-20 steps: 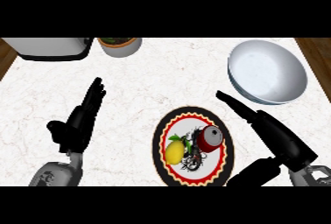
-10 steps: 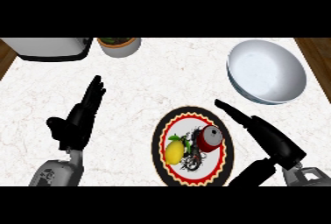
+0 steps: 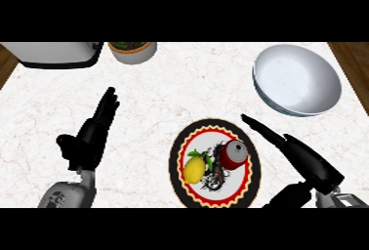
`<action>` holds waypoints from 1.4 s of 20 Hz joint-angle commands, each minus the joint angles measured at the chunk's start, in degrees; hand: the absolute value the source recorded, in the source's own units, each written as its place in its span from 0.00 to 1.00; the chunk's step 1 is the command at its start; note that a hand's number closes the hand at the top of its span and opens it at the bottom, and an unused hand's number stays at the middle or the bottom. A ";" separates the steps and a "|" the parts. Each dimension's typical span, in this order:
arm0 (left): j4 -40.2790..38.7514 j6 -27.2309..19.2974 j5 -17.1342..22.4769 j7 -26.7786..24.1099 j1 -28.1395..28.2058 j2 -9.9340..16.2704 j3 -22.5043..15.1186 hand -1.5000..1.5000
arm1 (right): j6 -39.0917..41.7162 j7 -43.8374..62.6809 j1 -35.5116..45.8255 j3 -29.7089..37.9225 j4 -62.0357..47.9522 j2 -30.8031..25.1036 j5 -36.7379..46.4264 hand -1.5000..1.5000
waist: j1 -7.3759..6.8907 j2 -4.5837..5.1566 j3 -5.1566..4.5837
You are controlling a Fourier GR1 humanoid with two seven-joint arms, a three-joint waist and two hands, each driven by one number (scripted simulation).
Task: Pick the can from the plate and place it in the bowl
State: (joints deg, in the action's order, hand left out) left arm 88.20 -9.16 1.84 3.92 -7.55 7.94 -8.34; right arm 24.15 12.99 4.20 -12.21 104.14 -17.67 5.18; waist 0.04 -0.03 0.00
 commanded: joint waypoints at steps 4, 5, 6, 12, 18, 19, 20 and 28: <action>-2.18 2.12 -0.55 -0.58 -2.53 -0.56 3.12 0.50 | 3.60 -2.86 -3.98 2.75 -2.62 1.50 -0.26 0.00 | 0.10 0.03 0.01; 0.14 2.00 -2.58 -1.26 1.28 -1.41 1.46 0.50 | 3.87 1.90 -0.05 2.99 -1.83 4.02 -0.94 0.00 | -0.07 0.01 0.00; -0.94 2.98 -0.85 -1.97 0.76 -0.46 2.98 0.50 | 0.06 2.84 1.38 -1.16 -3.79 7.63 2.56 0.00 | -0.16 0.03 0.00; -4.08 3.10 -2.46 -1.72 -3.18 -2.63 3.79 0.50 | 0.72 -5.14 -1.11 0.45 -10.07 8.29 6.08 0.00 | -0.02 0.05 0.01; -0.70 4.01 -3.18 1.95 -2.24 -3.08 4.55 0.50 | 0.81 -9.05 -1.29 2.77 -12.12 8.51 8.71 0.00 | 0.01 0.02 0.01; 0.02 3.96 -3.54 0.70 -0.80 -2.90 3.90 0.50 | -0.06 -12.15 1.20 3.68 -16.40 7.29 10.76 0.00 | -0.11 0.04 0.01; 0.67 3.54 -3.79 0.93 0.22 -2.62 4.59 0.50 | -1.04 -9.35 -2.28 0.90 -10.88 8.10 12.62 0.00 | -0.01 0.00 0.01; 0.35 3.88 -4.77 1.05 -0.13 -4.42 3.15 0.50 | -4.74 -14.60 5.56 0.43 -27.20 8.44 21.76 0.00 | -0.23 0.05 0.01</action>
State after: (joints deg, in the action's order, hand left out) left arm 88.02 -5.22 -1.73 5.23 -8.82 4.29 -4.23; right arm 19.07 0.72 6.61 -12.41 83.17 -8.99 24.69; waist -0.10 0.01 0.01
